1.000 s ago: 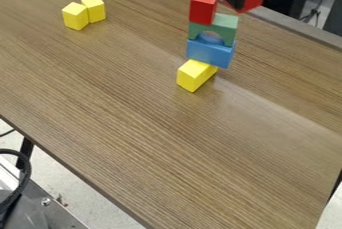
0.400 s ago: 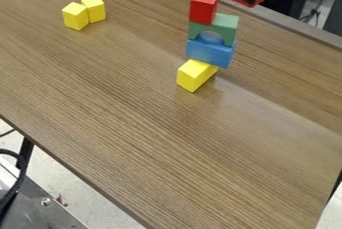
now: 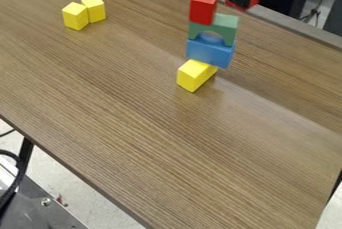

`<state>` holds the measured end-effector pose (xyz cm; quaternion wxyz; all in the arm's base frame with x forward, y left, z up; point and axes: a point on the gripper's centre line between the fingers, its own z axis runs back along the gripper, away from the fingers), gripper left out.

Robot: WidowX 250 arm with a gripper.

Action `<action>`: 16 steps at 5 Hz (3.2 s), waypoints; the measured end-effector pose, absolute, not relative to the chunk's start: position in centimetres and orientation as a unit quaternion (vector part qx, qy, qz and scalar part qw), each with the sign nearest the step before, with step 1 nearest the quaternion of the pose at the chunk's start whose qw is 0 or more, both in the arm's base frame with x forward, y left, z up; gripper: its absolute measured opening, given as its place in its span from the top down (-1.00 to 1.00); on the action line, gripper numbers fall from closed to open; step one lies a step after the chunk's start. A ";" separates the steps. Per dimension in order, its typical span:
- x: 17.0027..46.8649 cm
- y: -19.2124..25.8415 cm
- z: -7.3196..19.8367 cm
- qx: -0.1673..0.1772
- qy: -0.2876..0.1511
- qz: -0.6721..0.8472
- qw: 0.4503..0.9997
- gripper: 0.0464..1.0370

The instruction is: Put the red cube on top of the tower

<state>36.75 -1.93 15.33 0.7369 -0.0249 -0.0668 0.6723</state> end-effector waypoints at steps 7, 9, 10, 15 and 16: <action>36.1 -1.0 13.1 -0.007 -0.047 0.696 0.716 -0.08; 35.8 -0.8 12.5 0.001 -0.048 0.695 0.717 -0.21; 35.8 -0.7 12.2 0.005 -0.056 0.691 0.721 -0.77; 36.0 -1.2 16.2 -0.029 -0.078 0.684 0.725 -0.92; 35.8 -1.2 18.5 -0.044 -0.094 0.678 0.728 -0.92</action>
